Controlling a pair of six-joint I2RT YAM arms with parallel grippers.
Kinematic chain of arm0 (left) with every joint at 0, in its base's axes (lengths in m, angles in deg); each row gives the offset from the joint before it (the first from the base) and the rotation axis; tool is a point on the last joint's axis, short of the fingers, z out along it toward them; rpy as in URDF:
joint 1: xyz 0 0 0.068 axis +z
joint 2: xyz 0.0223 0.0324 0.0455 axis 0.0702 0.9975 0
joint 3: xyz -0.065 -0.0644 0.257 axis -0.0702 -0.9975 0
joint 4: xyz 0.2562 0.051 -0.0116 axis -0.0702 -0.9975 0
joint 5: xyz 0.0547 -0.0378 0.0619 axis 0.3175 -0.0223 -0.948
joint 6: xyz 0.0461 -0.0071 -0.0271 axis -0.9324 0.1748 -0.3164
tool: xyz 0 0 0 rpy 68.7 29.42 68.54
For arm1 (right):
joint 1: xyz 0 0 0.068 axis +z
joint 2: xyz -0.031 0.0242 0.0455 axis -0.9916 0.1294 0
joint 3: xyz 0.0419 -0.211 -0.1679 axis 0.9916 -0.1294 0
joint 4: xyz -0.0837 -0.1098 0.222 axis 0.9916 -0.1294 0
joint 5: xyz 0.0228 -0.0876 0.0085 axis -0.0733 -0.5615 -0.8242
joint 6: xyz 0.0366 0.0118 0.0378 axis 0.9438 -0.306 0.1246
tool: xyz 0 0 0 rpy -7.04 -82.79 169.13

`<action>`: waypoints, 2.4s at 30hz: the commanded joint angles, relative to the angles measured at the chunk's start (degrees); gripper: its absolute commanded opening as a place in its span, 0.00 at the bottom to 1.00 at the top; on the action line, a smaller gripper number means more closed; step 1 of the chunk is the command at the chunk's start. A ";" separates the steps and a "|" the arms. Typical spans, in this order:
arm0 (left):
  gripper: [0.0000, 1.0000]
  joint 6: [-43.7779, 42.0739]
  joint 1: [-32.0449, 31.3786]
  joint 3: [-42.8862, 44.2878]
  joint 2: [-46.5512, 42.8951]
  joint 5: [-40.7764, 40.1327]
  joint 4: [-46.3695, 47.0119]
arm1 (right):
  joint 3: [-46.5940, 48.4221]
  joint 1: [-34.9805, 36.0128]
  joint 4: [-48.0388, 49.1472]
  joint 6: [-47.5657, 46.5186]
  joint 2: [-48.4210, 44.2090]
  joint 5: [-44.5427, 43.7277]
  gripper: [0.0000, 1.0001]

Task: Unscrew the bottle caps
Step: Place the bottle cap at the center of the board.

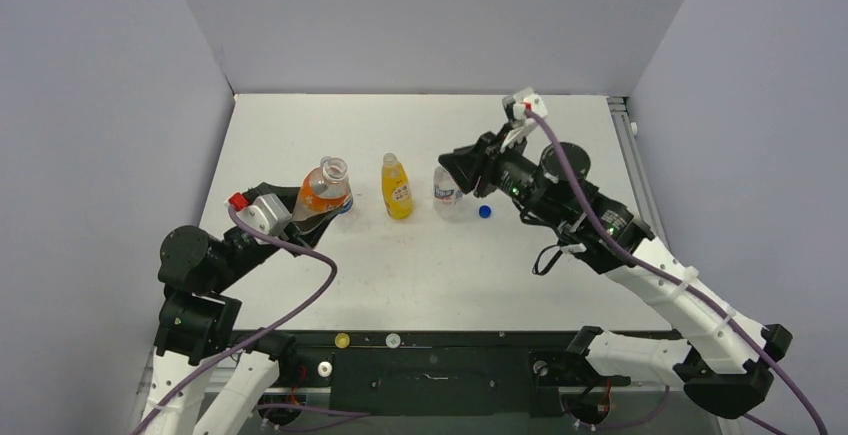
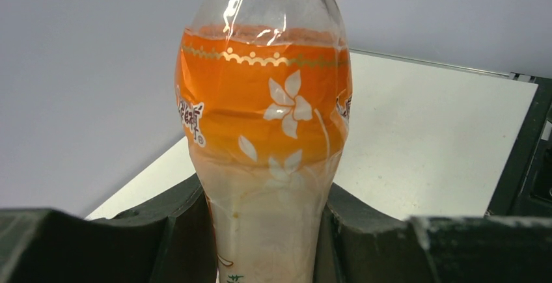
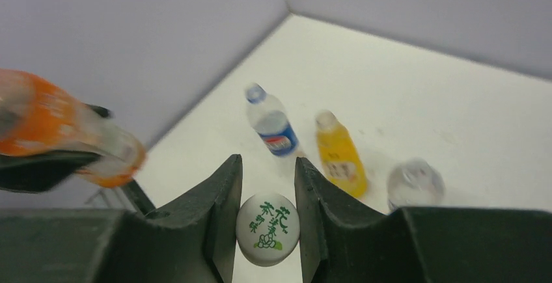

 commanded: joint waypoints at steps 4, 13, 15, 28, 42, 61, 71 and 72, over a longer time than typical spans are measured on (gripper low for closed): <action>0.05 1.62 0.00 -2.64 -3.07 2.86 0.64 | -31.77 -2.13 7.60 4.04 -3.09 -14.24 0.00; 0.04 0.18 0.06 -3.13 -3.94 2.56 -2.08 | -46.30 -0.04 27.21 6.87 8.58 -24.41 0.00; 0.04 0.12 0.02 -3.16 -4.05 2.87 -2.31 | -48.16 1.13 30.31 7.30 11.06 -26.29 0.00; 0.04 1.51 0.06 -4.16 -3.18 5.66 -1.76 | -52.72 5.96 39.74 10.54 19.97 -28.72 0.46; 0.04 6.85 0.04 -4.86 -1.89 6.97 1.74 | -32.63 9.26 18.65 2.37 -9.56 -14.74 0.68; 0.06 11.66 -0.01 -3.43 -0.52 13.48 3.21 | -0.28 15.98 22.58 1.76 4.90 7.61 0.75; 0.06 13.77 0.02 -2.39 -0.23 16.84 3.29 | 4.22 18.99 20.08 -0.07 9.89 3.81 0.40; 0.07 14.16 -0.02 -2.31 -0.26 17.51 3.38 | 4.58 19.13 19.63 0.14 10.16 3.26 0.27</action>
